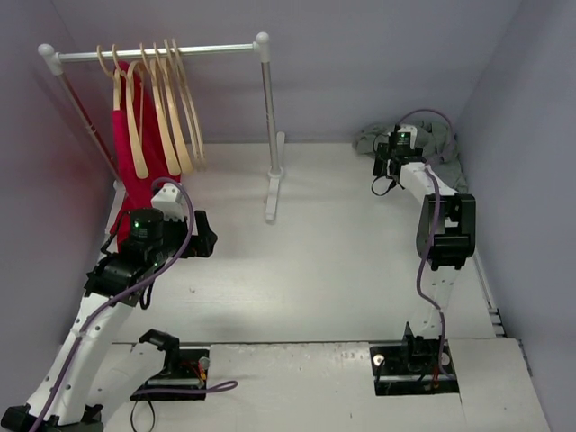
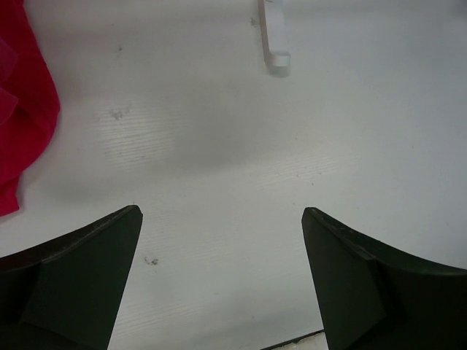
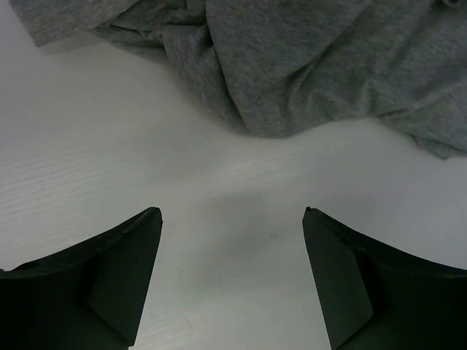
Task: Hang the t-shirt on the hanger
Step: Move the T-shirt to the center of the board.
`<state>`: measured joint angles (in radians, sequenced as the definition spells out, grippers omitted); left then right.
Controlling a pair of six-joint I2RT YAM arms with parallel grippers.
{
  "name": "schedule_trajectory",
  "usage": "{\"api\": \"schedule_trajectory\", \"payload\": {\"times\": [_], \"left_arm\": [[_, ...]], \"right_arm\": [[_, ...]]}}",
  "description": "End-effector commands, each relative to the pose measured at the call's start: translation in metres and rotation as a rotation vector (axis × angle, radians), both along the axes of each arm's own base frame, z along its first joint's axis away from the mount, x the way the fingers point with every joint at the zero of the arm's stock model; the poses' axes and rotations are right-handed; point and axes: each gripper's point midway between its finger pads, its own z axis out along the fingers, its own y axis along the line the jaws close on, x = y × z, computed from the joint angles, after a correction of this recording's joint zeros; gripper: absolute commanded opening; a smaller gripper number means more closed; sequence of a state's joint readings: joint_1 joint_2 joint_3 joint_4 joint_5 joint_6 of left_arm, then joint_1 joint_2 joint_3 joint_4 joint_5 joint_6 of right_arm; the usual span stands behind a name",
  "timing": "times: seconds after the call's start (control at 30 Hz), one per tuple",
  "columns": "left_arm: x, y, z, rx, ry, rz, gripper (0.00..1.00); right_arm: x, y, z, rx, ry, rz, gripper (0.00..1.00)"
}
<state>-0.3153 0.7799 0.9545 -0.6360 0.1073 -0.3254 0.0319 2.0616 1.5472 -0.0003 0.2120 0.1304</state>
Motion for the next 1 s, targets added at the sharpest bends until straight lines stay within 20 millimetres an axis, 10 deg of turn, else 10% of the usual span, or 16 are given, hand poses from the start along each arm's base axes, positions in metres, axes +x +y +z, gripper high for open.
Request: {"api": "schedule_trajectory", "payload": {"times": [0.0,0.4,0.57,0.8,0.97], "left_arm": [[0.004,-0.008,0.007,-0.041,-0.018,-0.011,0.87],[0.011,-0.009,-0.005,-0.012,0.046,-0.009,0.87],[0.011,-0.01,-0.008,-0.009,0.059,-0.017,0.87],[0.009,-0.011,-0.001,-0.009,0.038,-0.032,0.87],[0.009,-0.011,0.006,-0.003,0.016,-0.042,0.87]], "right_arm": [[0.05,-0.007,0.039,-0.065,-0.123,0.065,0.76],[0.089,-0.028,-0.037,-0.06,-0.039,0.148,0.78],[0.096,-0.035,-0.052,-0.053,-0.03,0.157,0.55],[0.1,-0.046,-0.016,-0.058,-0.089,0.164,0.02],[0.083,-0.011,0.068,-0.007,-0.208,0.289,0.0]]}}
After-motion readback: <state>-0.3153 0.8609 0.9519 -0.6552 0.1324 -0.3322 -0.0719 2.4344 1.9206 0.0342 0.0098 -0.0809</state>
